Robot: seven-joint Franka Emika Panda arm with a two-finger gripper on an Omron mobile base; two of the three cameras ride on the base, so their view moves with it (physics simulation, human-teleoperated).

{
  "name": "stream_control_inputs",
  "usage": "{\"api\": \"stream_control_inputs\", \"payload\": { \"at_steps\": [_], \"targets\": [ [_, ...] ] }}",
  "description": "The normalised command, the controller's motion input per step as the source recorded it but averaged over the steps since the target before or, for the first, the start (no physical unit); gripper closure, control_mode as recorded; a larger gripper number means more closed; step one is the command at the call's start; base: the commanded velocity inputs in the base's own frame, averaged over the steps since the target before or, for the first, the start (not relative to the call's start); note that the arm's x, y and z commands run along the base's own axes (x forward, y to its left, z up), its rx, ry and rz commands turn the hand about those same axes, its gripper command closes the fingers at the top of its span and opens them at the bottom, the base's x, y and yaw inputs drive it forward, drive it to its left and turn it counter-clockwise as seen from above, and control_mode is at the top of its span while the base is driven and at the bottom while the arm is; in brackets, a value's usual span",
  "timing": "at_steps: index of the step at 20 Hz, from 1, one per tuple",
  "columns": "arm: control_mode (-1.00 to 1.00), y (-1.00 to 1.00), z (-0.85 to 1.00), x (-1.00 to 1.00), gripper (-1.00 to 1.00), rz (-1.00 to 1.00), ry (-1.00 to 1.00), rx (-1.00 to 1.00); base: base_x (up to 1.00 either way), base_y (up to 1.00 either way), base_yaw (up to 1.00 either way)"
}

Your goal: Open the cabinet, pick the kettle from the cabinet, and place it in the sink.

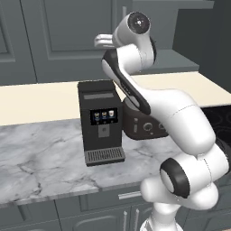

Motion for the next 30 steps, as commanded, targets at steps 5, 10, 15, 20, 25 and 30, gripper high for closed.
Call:
{"api": "stream_control_inputs", "payload": {
  "at_steps": [5, 10, 15, 20, 25, 30],
  "targets": [
    [-1.00, 0.47, -0.01, -0.23, 1.00, -0.02, 0.00, 0.00, 0.00, 0.00, 0.00],
    [-1.00, 0.45, 0.00, -0.27, 1.00, -0.02, -0.03, -0.02, 0.00, 0.00, 0.00],
    [-1.00, 0.42, 0.00, -0.30, 1.00, -0.04, -0.04, -0.06, 0.00, 0.00, 0.00],
    [-1.00, 0.41, 0.01, -0.31, 1.00, -0.06, -0.02, -0.05, 0.00, 0.00, 0.00],
    [-1.00, 0.40, 0.05, -0.31, 1.00, -0.10, 0.00, -0.01, 0.00, 0.00, 0.00],
    [-1.00, 0.42, 0.03, -0.32, 1.00, -0.13, 0.00, 0.00, 0.00, 0.00, 0.00]
  ]
}}
